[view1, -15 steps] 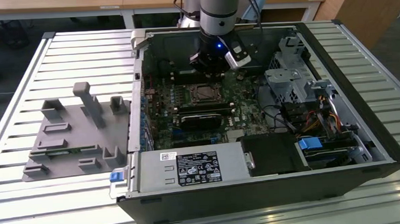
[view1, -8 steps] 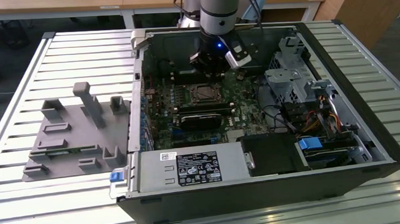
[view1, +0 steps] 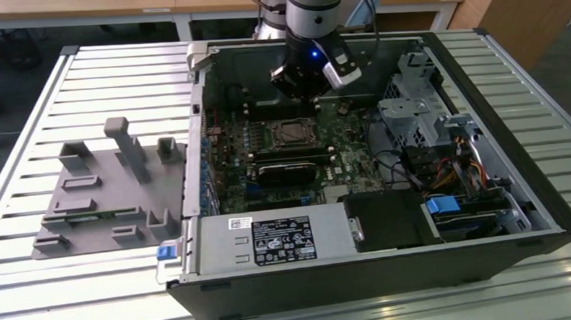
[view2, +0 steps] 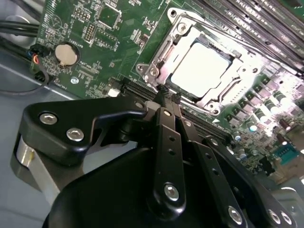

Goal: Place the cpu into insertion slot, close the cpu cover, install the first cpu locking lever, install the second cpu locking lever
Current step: 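Install the second cpu locking lever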

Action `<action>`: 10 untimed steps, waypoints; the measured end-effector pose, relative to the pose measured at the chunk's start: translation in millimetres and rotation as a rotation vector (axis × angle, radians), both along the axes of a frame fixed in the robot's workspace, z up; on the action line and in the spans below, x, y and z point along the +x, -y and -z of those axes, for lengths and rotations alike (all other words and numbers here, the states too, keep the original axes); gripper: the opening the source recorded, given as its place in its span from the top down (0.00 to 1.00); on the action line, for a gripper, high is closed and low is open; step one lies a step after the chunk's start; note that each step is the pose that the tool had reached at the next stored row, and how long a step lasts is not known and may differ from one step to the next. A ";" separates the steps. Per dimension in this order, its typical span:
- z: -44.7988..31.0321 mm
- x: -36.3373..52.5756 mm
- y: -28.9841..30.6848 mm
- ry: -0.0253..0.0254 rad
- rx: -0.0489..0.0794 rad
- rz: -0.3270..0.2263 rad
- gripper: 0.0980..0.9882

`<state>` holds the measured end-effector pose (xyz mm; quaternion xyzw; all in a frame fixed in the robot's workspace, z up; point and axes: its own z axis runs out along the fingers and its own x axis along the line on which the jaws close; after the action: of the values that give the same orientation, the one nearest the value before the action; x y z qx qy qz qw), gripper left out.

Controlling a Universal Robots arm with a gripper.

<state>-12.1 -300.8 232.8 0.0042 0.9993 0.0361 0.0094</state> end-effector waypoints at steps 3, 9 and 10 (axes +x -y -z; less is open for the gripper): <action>-0.1 0.0 2.9 0.0001 0.000 0.000 0.99; -0.1 -0.1 16.2 0.0001 0.000 0.000 0.99; -0.1 -0.1 18.2 0.0001 0.000 0.000 0.99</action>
<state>-12.2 -319.0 232.9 0.0043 0.9993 0.0362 0.0094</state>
